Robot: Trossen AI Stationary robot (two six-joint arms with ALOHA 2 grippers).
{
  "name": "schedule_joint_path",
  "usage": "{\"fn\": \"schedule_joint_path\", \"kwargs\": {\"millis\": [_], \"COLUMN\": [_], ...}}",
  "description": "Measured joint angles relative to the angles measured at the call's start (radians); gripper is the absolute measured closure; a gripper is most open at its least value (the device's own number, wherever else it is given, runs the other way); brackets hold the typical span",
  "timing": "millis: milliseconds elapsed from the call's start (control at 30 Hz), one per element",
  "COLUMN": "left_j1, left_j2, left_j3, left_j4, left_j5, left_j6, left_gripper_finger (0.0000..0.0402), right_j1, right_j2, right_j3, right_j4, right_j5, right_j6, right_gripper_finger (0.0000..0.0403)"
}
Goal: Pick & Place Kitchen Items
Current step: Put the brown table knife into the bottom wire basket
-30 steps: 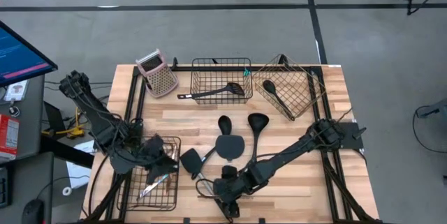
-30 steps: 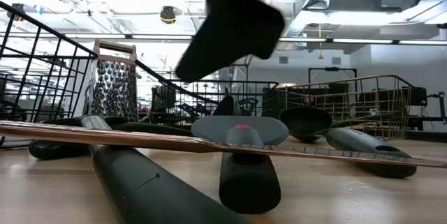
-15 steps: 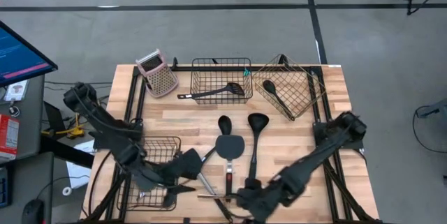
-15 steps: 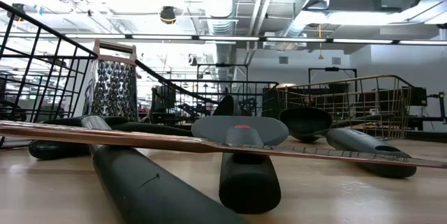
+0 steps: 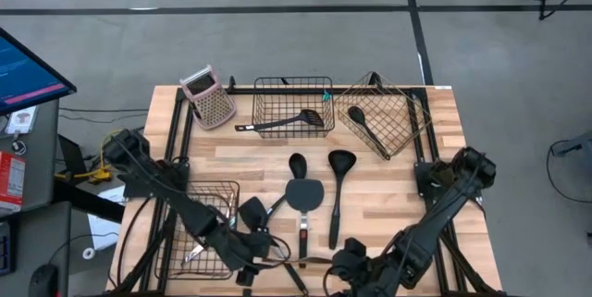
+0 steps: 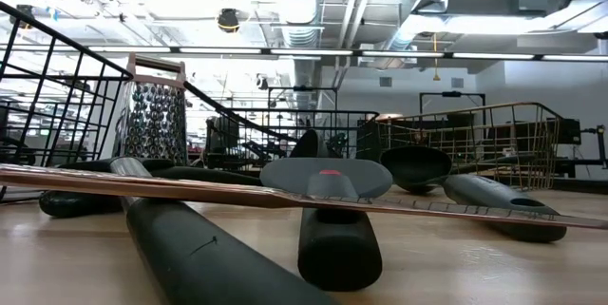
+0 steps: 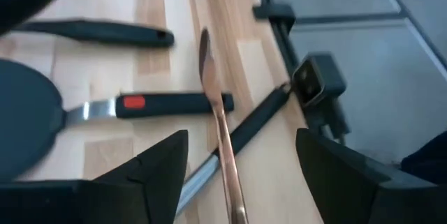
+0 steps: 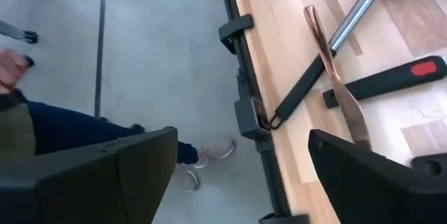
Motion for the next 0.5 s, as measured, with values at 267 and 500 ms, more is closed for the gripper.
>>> {"fn": "schedule_joint_path", "kwargs": {"millis": [267, 500], "left_j1": [-0.021, -0.024], "left_j2": [0.086, 0.156], "left_j3": [0.0, 0.0], "left_j4": [0.011, 0.009], "left_j5": [0.0, 0.063], "left_j6": [0.0, -0.003], "left_gripper_finger": [0.0152, 0.0152], "right_j1": [0.013, 0.013], "right_j2": [0.009, 0.01], "right_j3": [0.0, 0.0], "right_j4": [-0.002, -0.002], "right_j5": [0.019, 0.026], "right_j6": [0.035, 0.041], "right_gripper_finger": [0.0086, 0.0086]}}
